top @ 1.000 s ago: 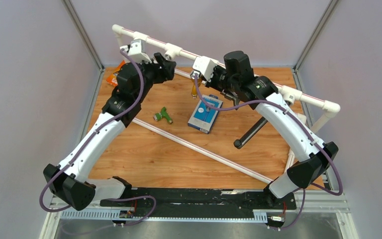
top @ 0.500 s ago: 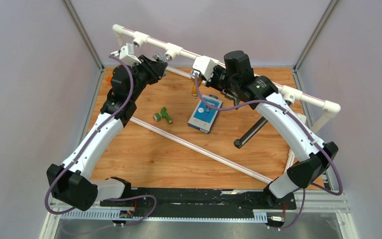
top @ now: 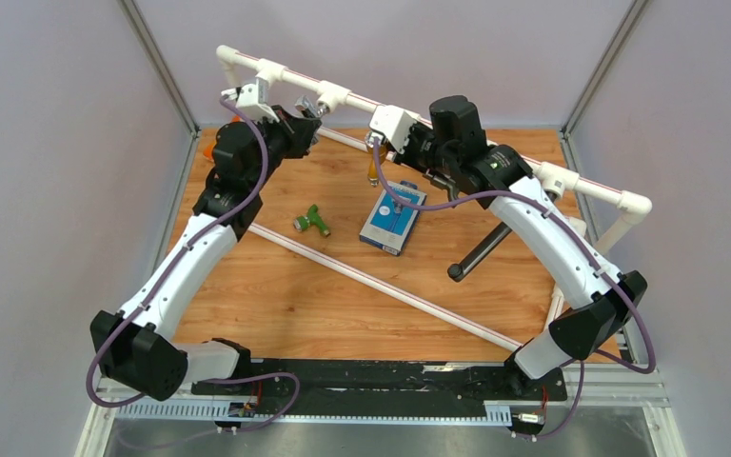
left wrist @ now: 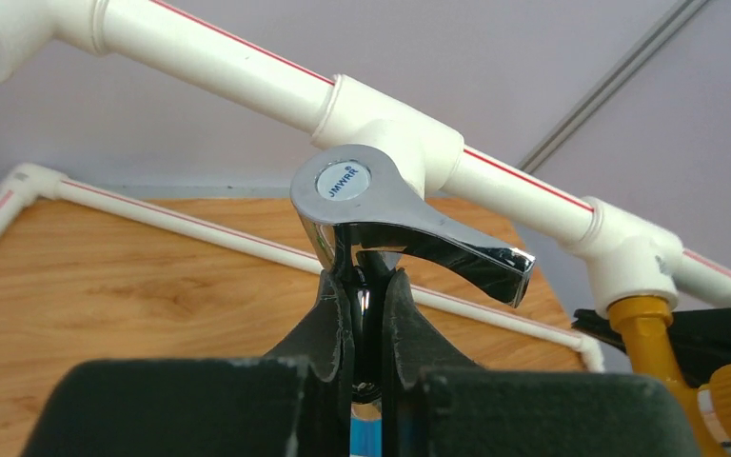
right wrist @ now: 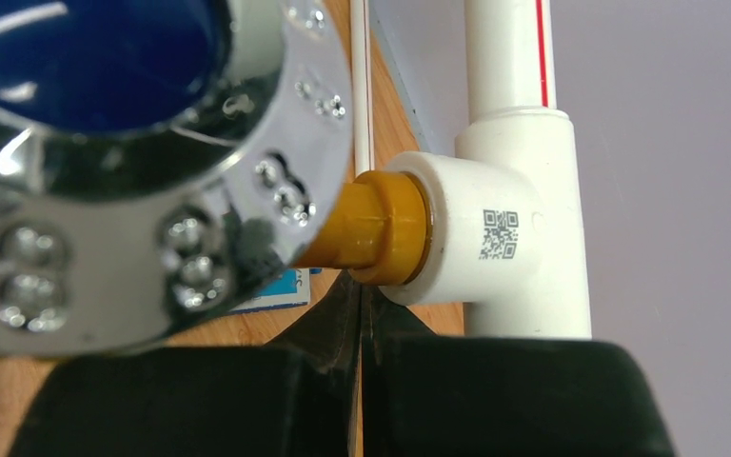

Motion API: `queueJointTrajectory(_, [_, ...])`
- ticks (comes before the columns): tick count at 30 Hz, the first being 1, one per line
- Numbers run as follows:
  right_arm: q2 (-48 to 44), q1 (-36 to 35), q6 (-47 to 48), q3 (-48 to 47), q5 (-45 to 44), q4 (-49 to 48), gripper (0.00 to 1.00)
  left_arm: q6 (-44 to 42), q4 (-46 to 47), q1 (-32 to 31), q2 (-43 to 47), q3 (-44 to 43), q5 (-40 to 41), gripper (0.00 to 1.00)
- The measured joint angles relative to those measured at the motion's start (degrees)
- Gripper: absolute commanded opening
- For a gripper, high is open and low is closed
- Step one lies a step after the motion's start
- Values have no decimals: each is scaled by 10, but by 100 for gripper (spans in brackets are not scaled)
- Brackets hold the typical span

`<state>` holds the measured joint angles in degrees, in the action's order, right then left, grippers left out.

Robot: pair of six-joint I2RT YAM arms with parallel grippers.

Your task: Install the water faucets

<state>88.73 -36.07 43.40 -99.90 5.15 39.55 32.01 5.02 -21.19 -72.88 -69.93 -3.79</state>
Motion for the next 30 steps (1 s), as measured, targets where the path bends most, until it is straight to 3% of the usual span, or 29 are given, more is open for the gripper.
queueJointTrajectory(10, [0,0,0,0,-2,0,0,-258,-11,-52,-4,-12,64,0])
queueJointTrajectory(18, [0,0,0,0,-2,2,0,-555,-34,-120,-17,-26,170,0])
queueJointTrajectory(21, [0,0,0,0,-1,2,0,-630,-34,-136,-19,-24,201,0])
queueJointTrajectory(24, [0,-1,0,0,1,3,0,-665,-28,-145,-19,-19,223,19])
queueJointTrajectory(26, [0,-2,0,0,1,3,0,-677,-26,-147,-16,-16,224,44])
queueJointTrajectory(28, [0,-2,0,0,2,7,0,-693,-33,-147,-11,-15,217,60])
queueJointTrajectory(30, [0,-3,0,0,5,8,0,-693,-51,-149,-4,-12,200,66])
